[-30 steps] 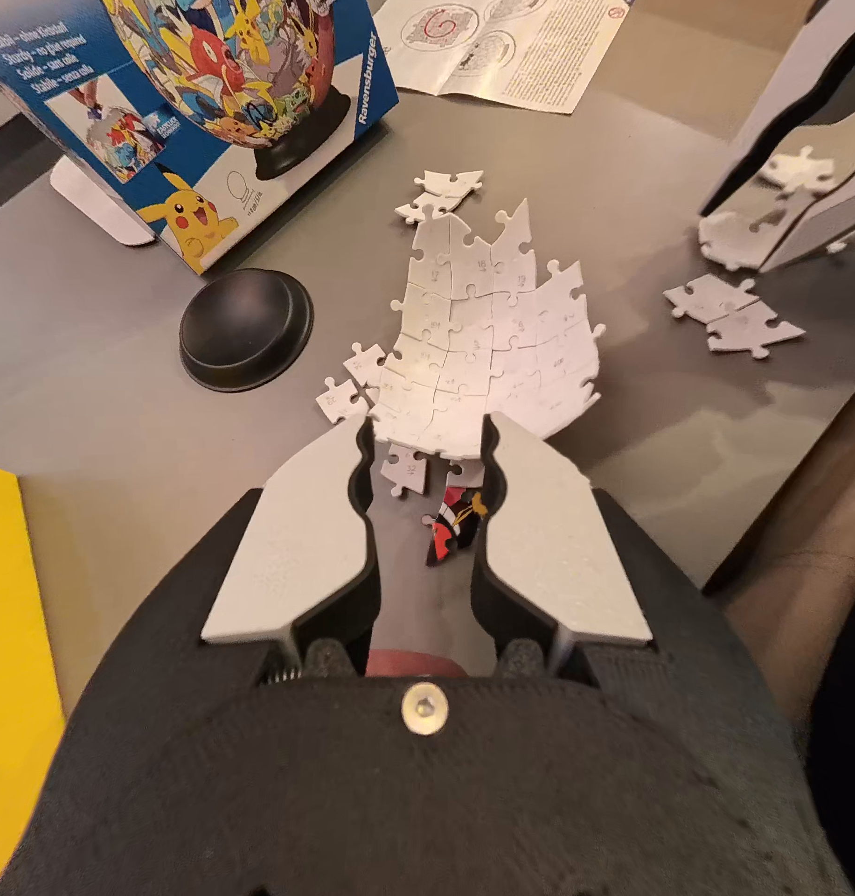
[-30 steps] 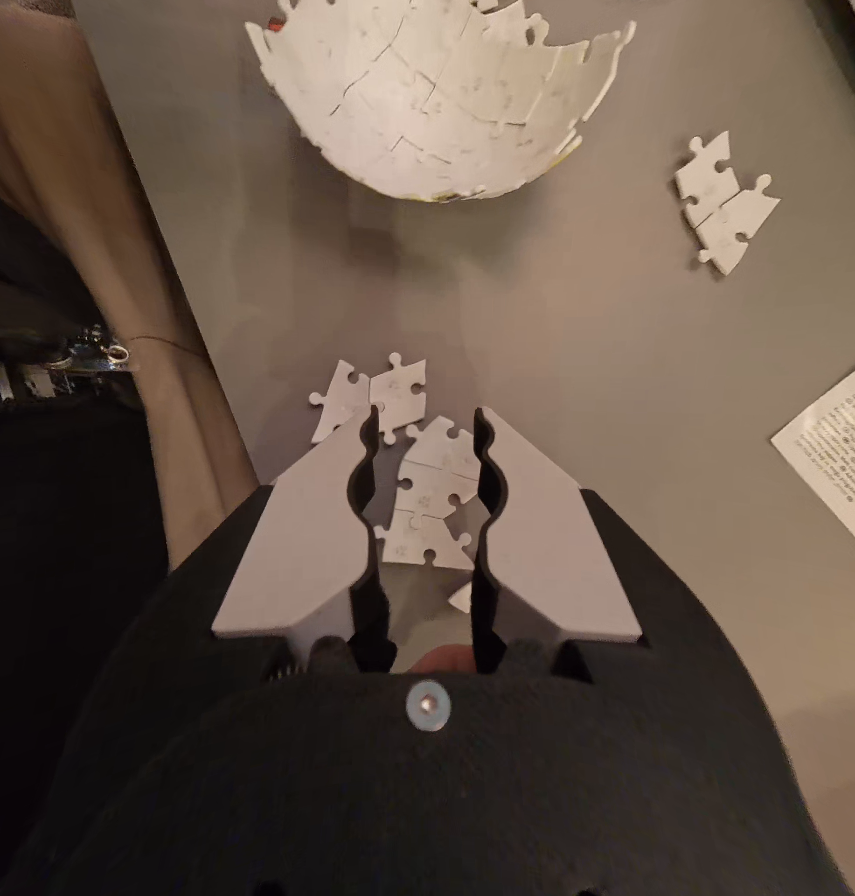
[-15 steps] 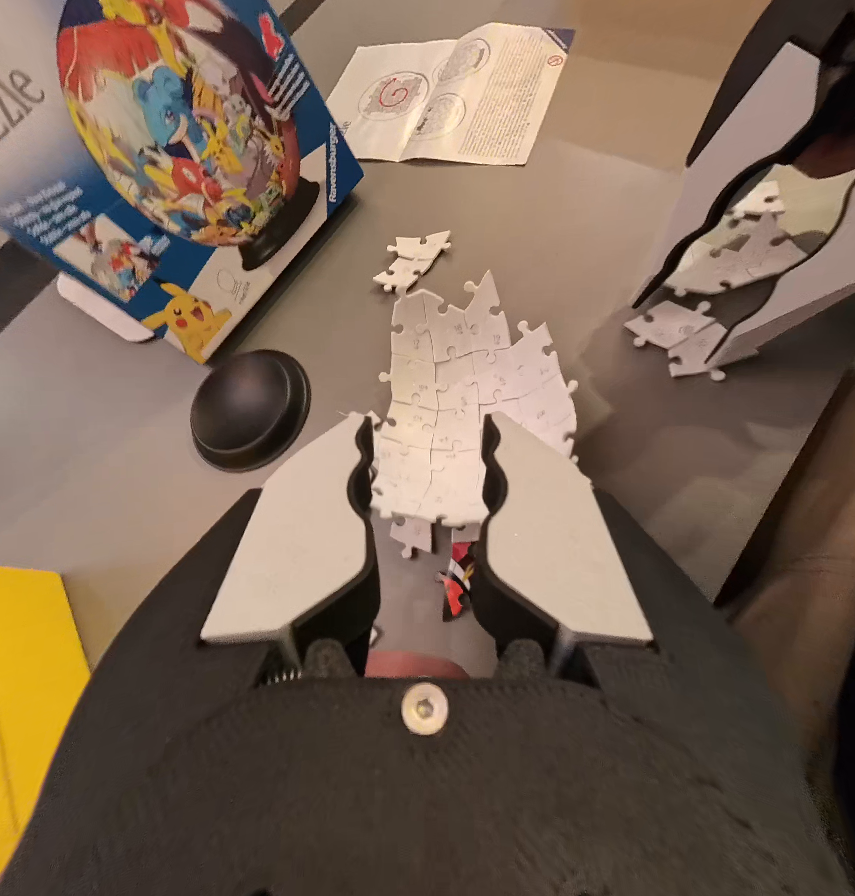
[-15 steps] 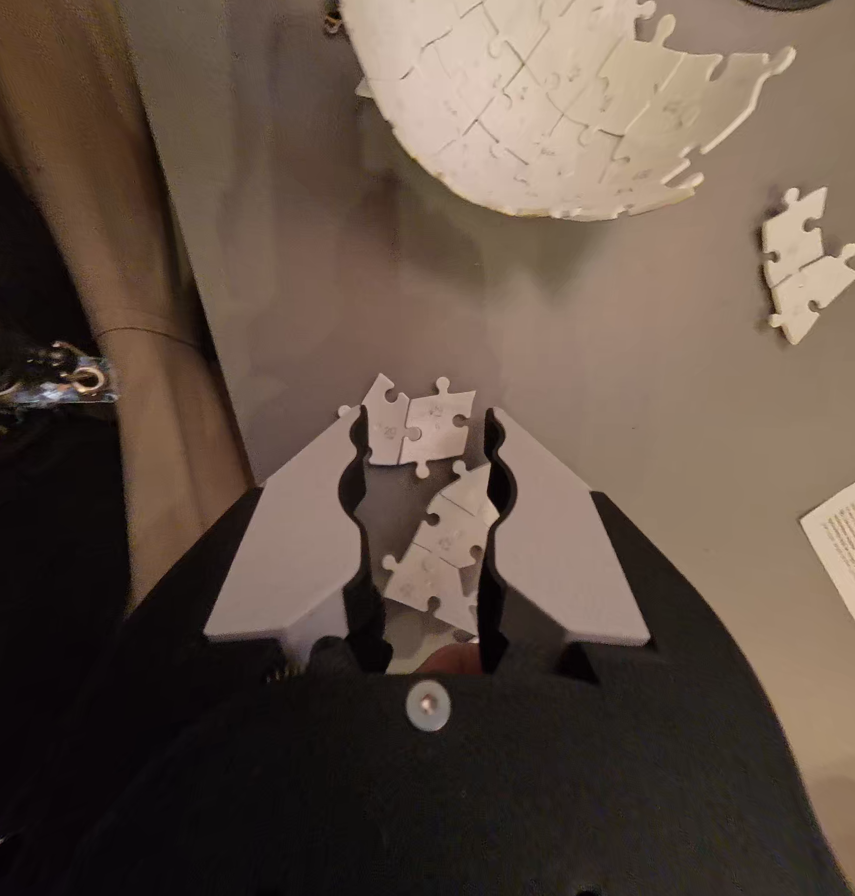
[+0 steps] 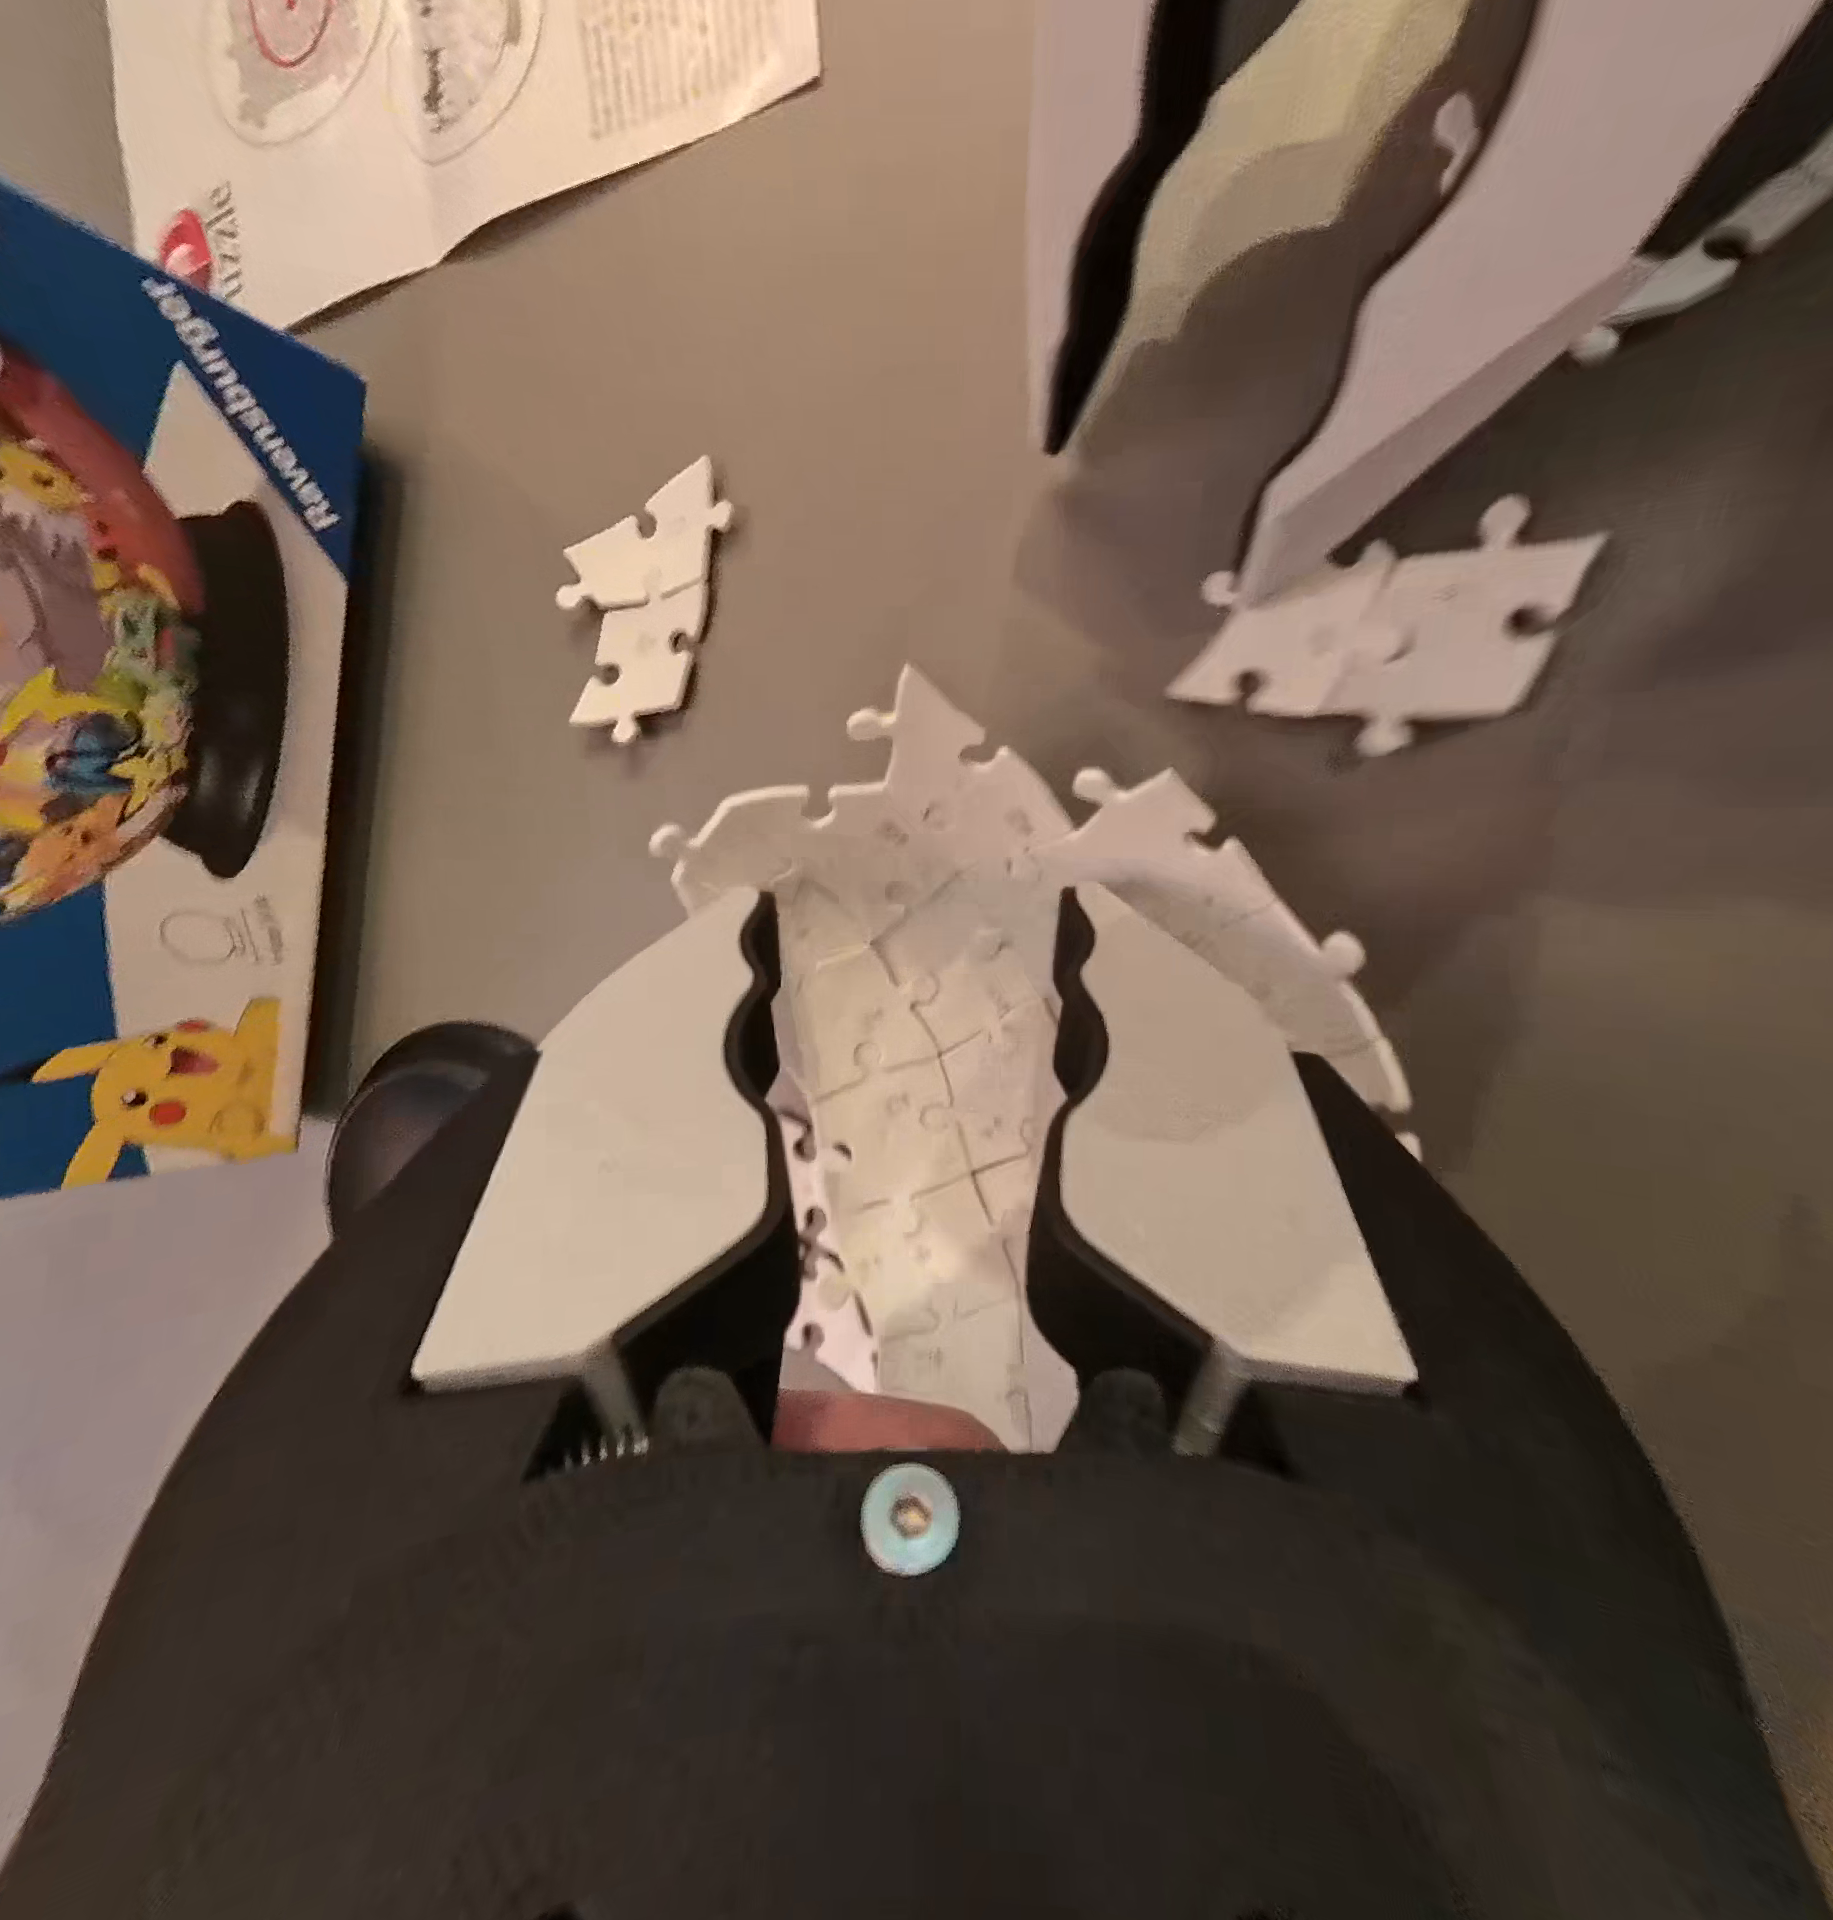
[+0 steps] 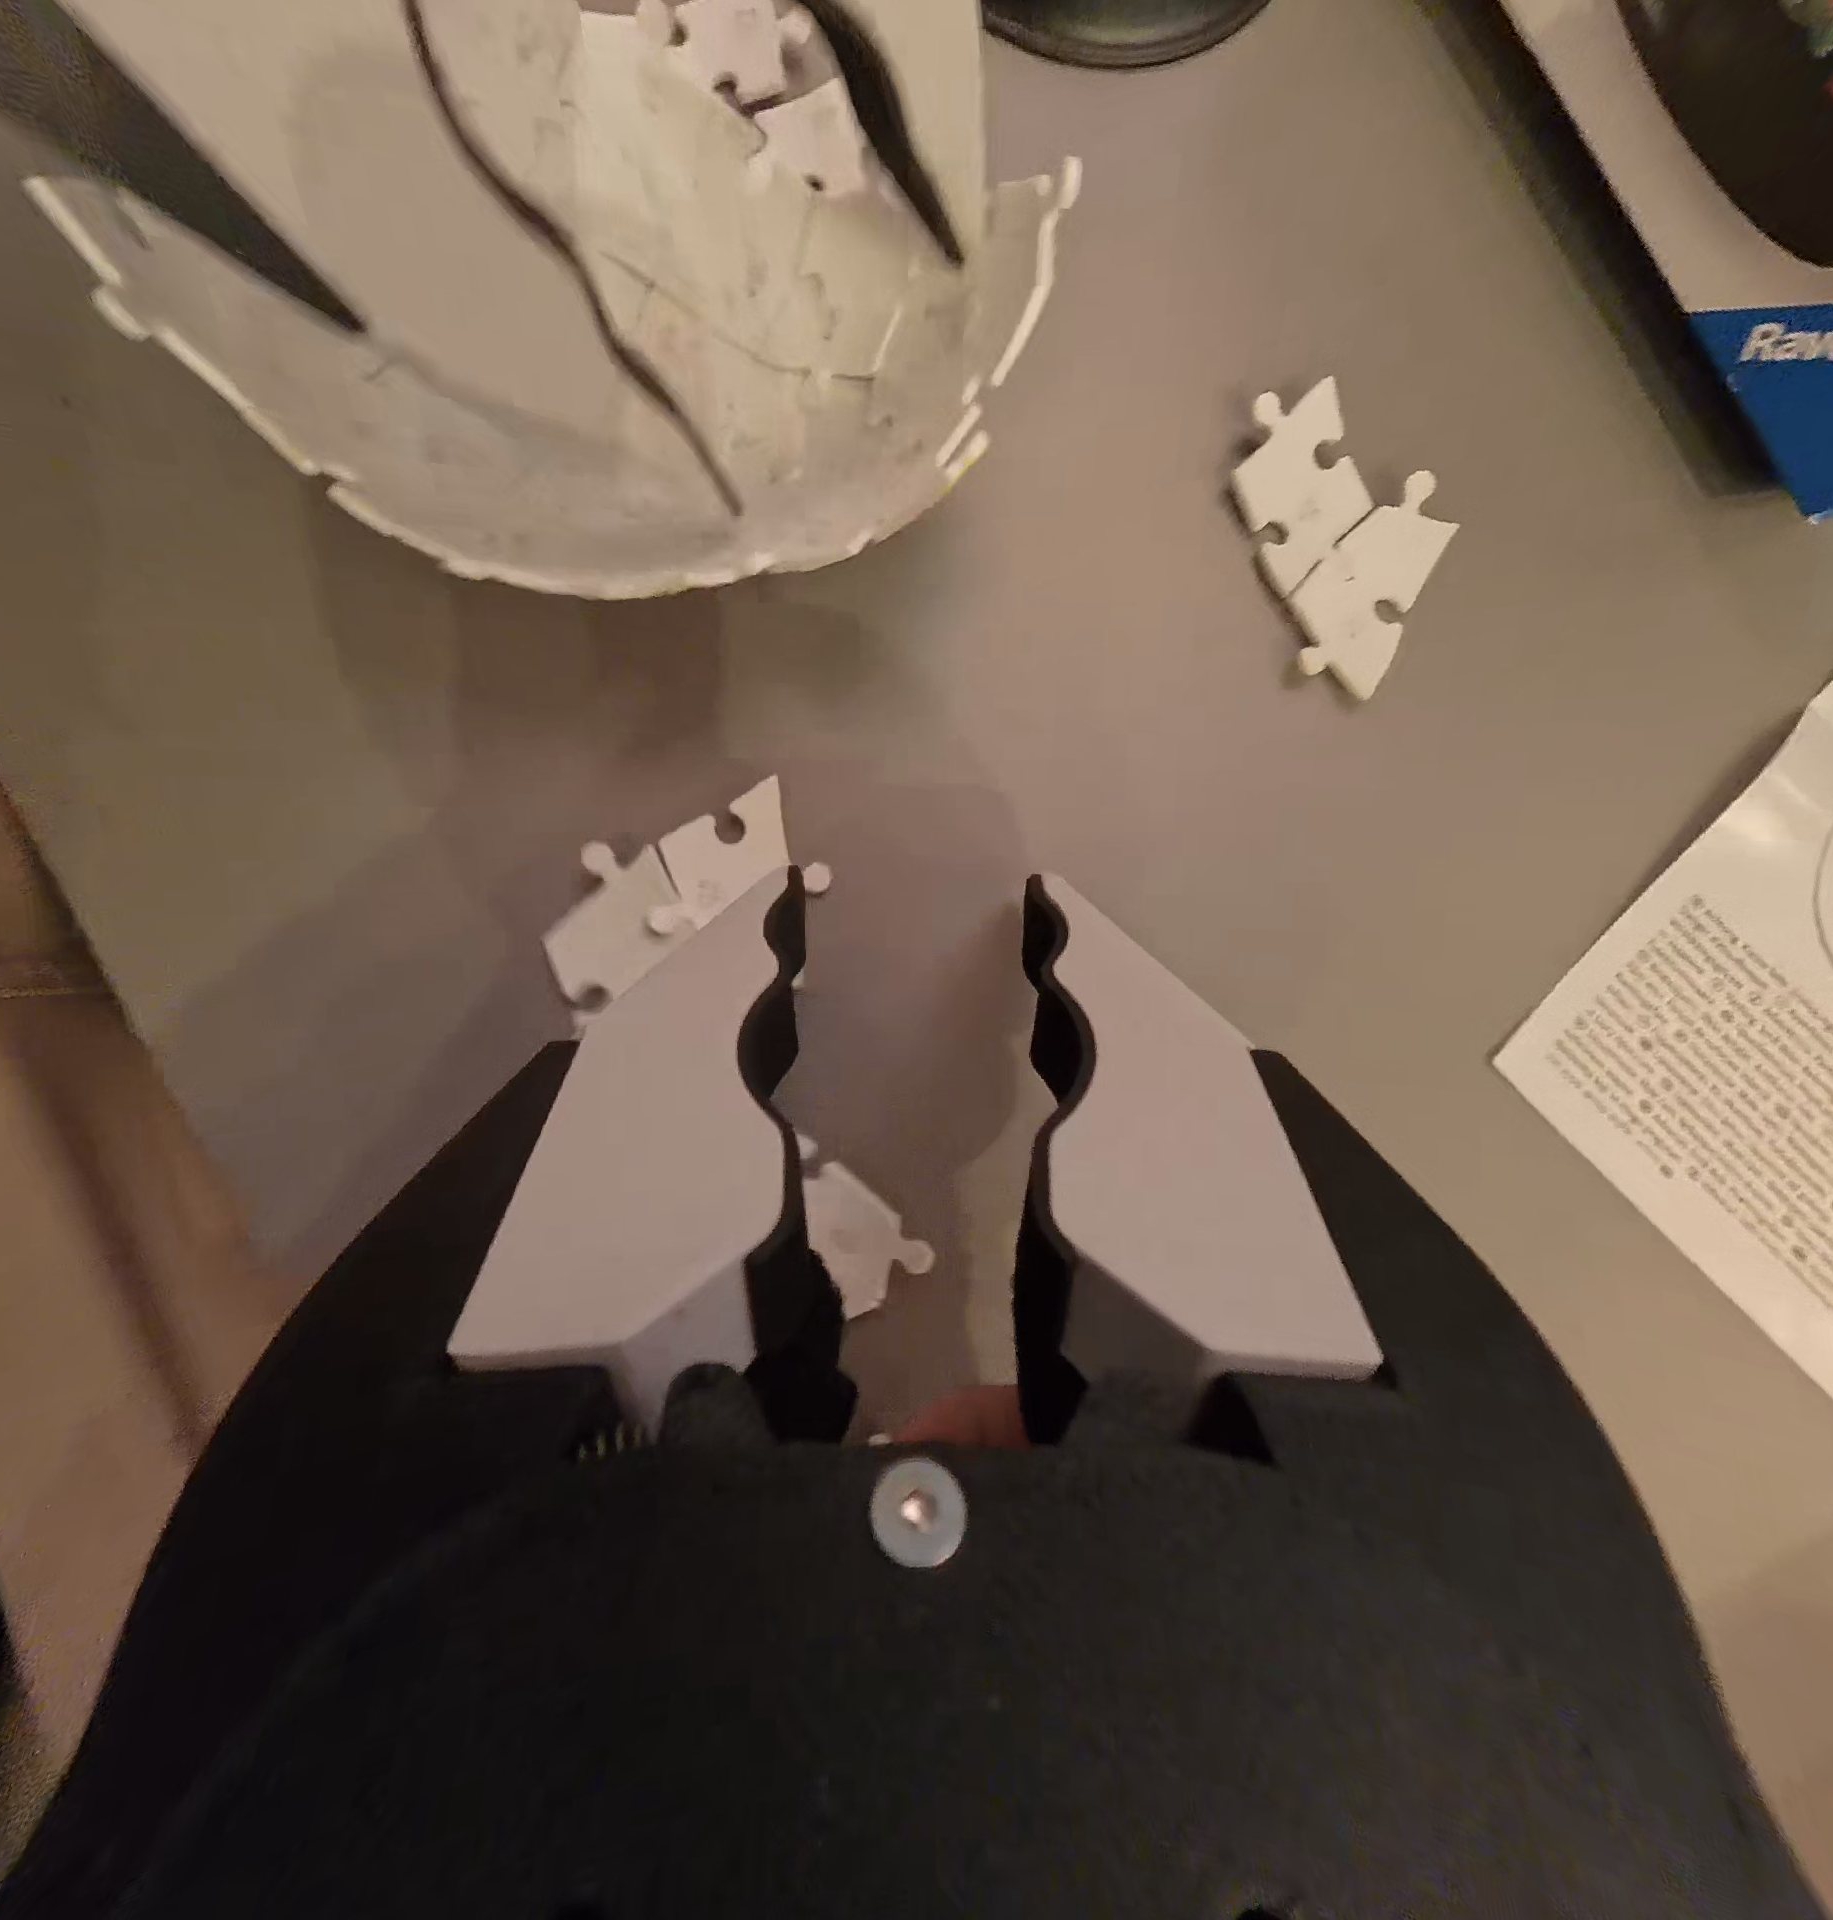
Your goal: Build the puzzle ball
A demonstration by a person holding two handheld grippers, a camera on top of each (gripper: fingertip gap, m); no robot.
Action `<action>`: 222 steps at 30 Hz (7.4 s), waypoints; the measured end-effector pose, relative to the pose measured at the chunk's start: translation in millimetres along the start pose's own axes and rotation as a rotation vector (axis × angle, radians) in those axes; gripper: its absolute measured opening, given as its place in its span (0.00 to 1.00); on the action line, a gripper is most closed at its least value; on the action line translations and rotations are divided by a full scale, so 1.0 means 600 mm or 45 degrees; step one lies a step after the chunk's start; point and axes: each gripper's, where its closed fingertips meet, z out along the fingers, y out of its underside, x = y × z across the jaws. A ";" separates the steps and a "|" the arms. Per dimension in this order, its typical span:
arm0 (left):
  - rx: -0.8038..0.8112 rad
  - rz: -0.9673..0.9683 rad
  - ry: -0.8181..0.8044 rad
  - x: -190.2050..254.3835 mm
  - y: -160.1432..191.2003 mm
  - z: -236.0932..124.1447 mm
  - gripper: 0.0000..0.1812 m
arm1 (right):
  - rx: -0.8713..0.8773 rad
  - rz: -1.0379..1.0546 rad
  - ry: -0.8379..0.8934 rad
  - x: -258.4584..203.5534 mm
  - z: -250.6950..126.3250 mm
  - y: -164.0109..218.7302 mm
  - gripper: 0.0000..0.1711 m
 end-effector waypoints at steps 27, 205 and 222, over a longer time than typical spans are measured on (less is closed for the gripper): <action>0.043 0.297 -0.193 -0.024 -0.061 0.007 0.31 | 0.108 -0.141 0.004 0.000 -0.012 -0.035 0.17; 0.082 -0.036 0.345 0.153 -0.061 0.023 0.42 | 0.087 -0.028 -0.274 -0.038 -0.007 0.005 0.01; 0.081 -0.071 0.211 0.128 -0.052 0.003 0.40 | 0.066 -0.084 -0.237 -0.037 -0.005 0.007 0.00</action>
